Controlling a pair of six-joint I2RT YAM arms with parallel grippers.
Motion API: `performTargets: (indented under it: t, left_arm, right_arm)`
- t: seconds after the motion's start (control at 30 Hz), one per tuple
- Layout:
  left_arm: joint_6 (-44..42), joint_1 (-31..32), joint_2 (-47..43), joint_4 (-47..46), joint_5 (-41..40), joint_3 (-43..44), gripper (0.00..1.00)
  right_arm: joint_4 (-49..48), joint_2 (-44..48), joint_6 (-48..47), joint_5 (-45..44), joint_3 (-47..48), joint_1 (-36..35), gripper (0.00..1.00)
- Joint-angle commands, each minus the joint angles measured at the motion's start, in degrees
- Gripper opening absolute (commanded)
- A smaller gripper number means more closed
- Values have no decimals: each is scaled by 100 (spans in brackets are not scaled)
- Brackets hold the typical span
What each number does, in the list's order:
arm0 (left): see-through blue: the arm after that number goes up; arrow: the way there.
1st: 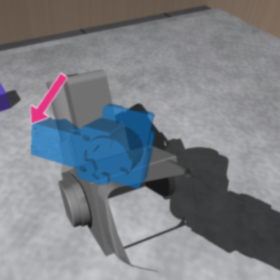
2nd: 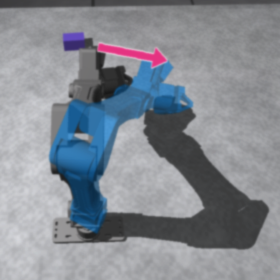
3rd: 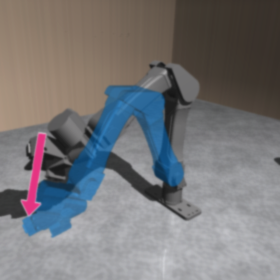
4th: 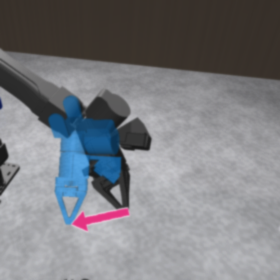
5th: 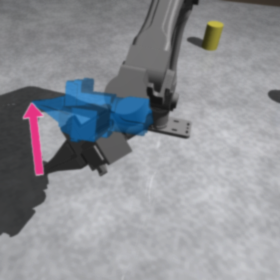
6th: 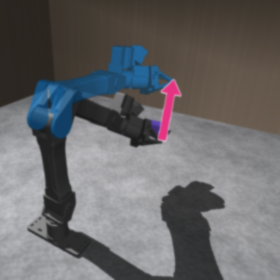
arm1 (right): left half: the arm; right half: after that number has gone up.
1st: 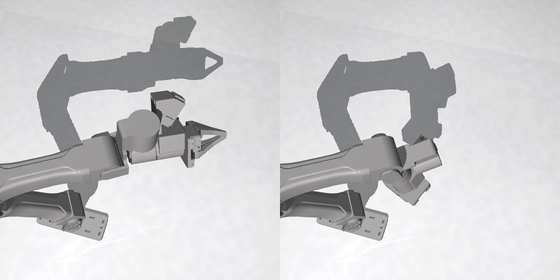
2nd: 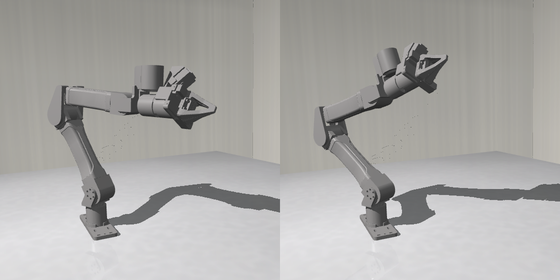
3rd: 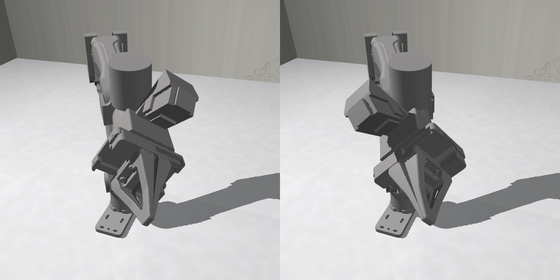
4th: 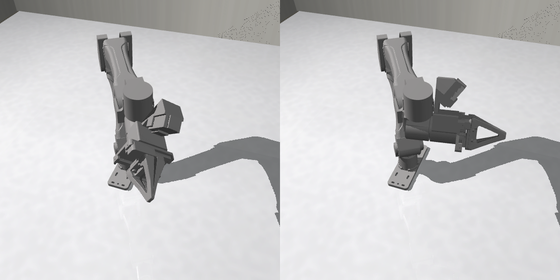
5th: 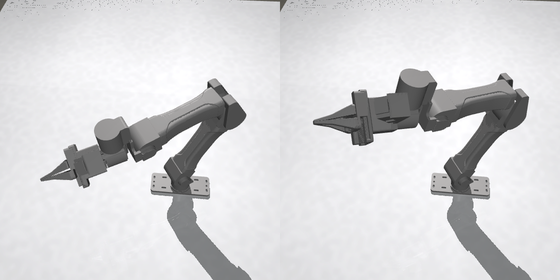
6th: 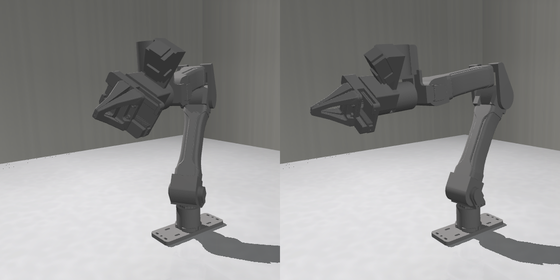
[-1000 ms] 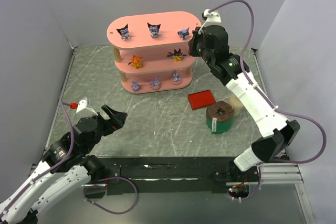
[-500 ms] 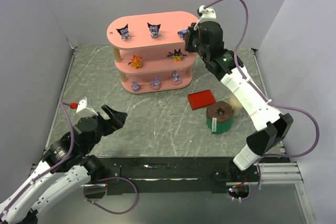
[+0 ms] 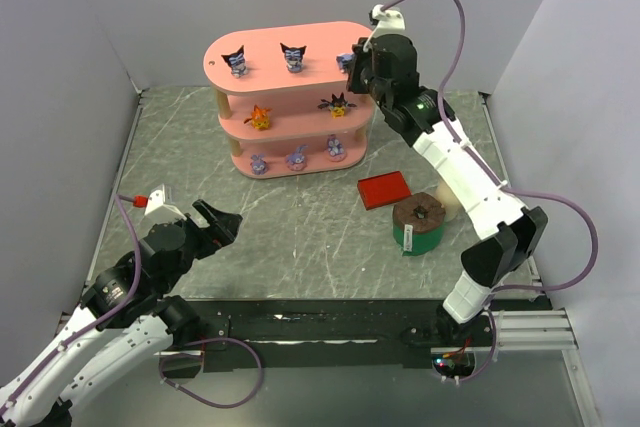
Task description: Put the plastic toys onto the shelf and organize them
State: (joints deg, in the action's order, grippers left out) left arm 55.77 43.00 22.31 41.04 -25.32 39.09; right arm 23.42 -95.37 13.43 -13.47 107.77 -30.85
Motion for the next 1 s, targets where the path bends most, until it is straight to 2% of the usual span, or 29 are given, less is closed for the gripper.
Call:
performTargets:
  t: [0.0, 0.27, 0.53, 0.57, 0.6, 0.67, 0.7, 0.8, 0.97]
  left_arm:
    - [4, 15, 28, -69, -87, 20, 96]
    - [13, 6, 19, -61, -96, 28, 96]
    - [-13, 6, -33, -69, -87, 55, 96]
    - [-22, 15, -59, -69, -87, 63, 96]
    - [-22, 15, -77, -78, -78, 55, 96]
    - [-48, 15, -156, -104, -17, 55, 96]
    - [-57, 15, -182, -113, -17, 63, 96]
    - [-101, 6, -270, -175, -17, 72, 96]
    - [-163, 15, -200, -123, -86, 195, 96]
  right_arm:
    - [-110, -95, -148, -146, 420, 18, 0]
    - [-100, -114, -209, -129, 510, -8, 0]
    - [-338, 1090, -105, -68, -579, -176, 2]
    - [-251, 1213, -60, -15, -660, -176, 7]
    - [-67, 1466, -8, 116, -756, -193, 18]
    - [162, 1749, 142, 266, -1098, -211, 32]
    - [337, 2055, 186, 414, -1256, -228, 49]
    - [418, 2775, 221, 329, -2082, -421, 70]
    - [453, 3726, 563, 266, -3550, -597, 85]
